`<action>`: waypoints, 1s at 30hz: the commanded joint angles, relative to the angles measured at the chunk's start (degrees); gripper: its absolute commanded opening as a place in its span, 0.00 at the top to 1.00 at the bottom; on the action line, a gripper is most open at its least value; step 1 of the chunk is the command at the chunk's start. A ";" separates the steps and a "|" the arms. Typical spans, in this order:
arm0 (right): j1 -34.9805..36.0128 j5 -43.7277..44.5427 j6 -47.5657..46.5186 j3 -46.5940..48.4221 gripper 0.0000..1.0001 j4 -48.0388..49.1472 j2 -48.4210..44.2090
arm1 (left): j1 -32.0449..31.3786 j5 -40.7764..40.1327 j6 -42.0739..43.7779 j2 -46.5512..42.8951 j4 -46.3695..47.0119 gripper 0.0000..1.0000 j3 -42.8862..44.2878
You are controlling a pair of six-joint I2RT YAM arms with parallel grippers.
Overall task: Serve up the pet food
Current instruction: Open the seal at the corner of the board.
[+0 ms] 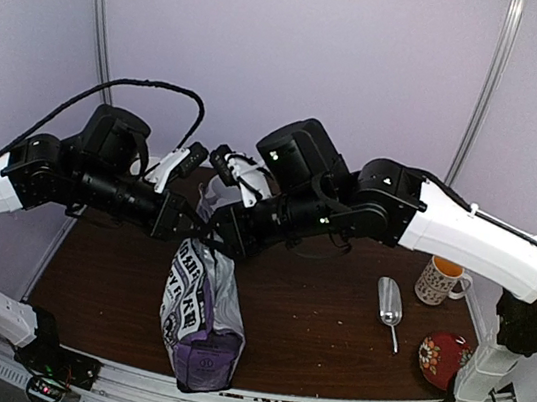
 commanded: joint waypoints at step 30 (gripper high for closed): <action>-0.53 12.43 -2.29 7.66 0.65 -10.27 0.23 | -0.08 -11.84 3.06 6.11 -17.17 0.69 17.57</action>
